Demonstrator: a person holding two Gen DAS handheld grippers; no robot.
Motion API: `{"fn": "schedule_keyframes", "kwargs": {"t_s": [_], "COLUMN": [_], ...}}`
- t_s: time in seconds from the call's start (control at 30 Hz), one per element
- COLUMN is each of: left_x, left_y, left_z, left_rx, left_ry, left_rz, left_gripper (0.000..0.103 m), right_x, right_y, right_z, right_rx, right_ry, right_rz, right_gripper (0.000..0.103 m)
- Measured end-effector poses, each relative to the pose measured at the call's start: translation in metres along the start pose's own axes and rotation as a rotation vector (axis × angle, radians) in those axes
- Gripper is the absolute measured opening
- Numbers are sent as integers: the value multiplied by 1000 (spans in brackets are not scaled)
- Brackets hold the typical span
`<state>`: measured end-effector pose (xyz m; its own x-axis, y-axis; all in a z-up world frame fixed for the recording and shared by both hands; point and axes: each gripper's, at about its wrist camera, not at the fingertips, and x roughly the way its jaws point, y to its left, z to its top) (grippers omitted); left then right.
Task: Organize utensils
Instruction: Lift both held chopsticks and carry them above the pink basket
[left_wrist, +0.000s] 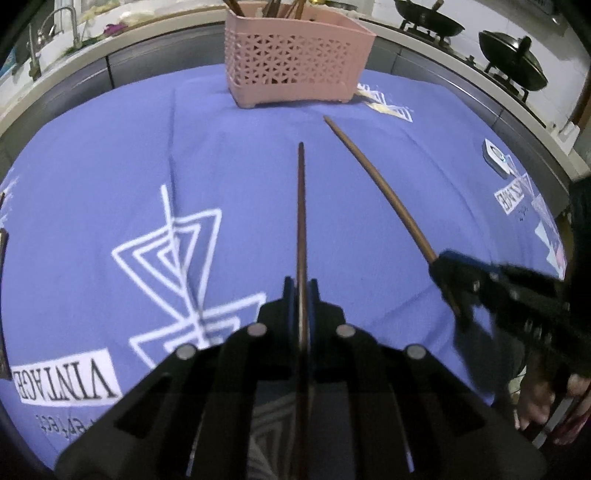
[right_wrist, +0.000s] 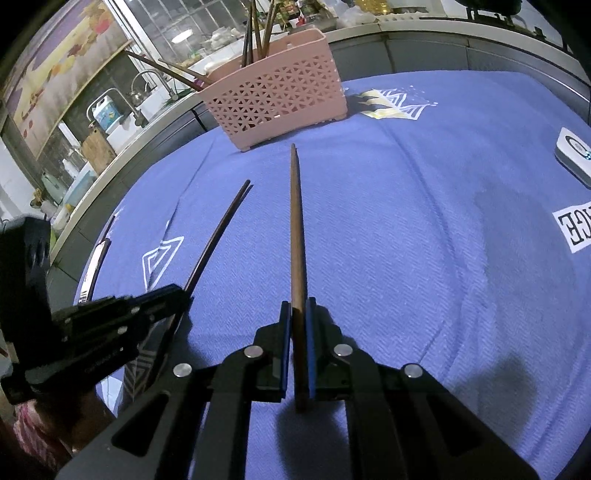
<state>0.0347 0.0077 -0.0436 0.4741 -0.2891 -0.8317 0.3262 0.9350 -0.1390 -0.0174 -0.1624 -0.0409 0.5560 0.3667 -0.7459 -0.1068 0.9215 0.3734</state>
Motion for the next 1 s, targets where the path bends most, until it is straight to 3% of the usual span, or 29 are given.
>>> {"fn": "schedule_keyframes", "kwargs": {"t_s": [0.13,0.4,0.77,0.83,1.0], "left_x": [11,32,43,45,46], "left_y": [-2,-15,-8,-7,3], "left_z": [21,58,78,81,89], "left_rx": [-16,57,64,63,26], "left_ry": [11,19,-13,-18,-1], "left_rz": [-1,45,26,32,14], "left_gripper": [8,12,11,8,4], "right_x": [1,22,76,84,87], "right_y": [-1,0,0,0,2], "right_z": [5,43,127,136,141], "right_rx": [2,-38,-42,-39,-41], "right_ry": [16,58,137,144,136], "right_rz": [10,-6,25,52,26], "right_gripper": [9,9,9,9,5]}}
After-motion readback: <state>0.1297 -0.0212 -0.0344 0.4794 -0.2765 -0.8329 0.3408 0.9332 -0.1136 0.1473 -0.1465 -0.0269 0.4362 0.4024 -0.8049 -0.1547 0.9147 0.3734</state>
